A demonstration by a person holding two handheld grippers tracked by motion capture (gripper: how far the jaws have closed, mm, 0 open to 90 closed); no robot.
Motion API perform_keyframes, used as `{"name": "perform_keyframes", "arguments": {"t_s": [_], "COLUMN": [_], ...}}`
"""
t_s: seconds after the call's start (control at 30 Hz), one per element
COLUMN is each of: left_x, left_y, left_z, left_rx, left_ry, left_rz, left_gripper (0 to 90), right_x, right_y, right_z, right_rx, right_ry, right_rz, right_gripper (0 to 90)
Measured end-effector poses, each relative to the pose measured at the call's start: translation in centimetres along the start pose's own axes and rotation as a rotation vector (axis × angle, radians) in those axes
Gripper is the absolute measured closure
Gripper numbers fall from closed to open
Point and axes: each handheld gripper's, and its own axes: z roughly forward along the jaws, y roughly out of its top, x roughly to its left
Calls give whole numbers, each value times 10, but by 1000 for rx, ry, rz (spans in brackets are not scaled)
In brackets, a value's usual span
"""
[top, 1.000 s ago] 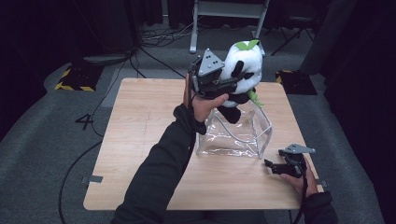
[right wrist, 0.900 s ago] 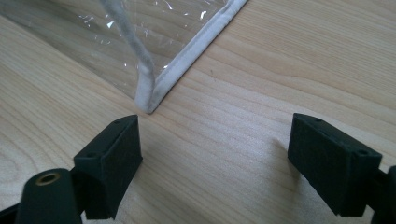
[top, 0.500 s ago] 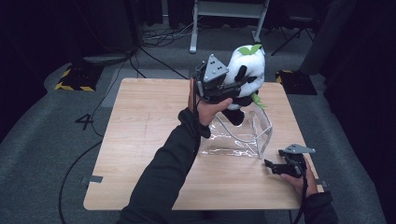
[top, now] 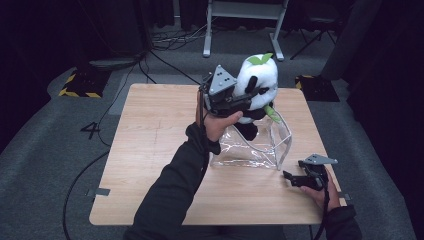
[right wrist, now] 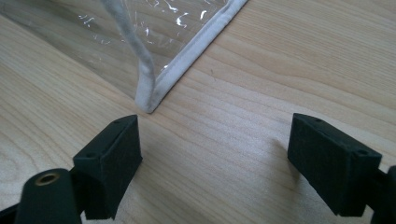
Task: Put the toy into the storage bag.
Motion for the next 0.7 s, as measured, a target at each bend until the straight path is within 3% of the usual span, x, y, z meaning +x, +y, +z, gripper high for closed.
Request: {"name": "perform_keyframes", "arguments": {"t_s": [0.03,0.1,0.3,0.5,0.7], "left_x": [-5,-5,3,13,15], "left_y": [1,1,-3,-18,-35], "left_z": [7,11,24,30,34], "left_rx": [9,11,20,51,89], "left_ry": [3,-3,-16,6,1], "left_rz": [22,19,-21,-49,-46], "left_gripper": [455,454,453,452,448], "right_x": [0,0,0,0,0], "right_y": [0,0,0,0,0], "right_z": [0,0,0,0,0], "right_rx": [0,0,0,0,0], "right_ry": [0,-1,-1,0,-1], "right_rz": [0,0,-1,0,0], "right_gripper": [173,173,174,174,174]}}
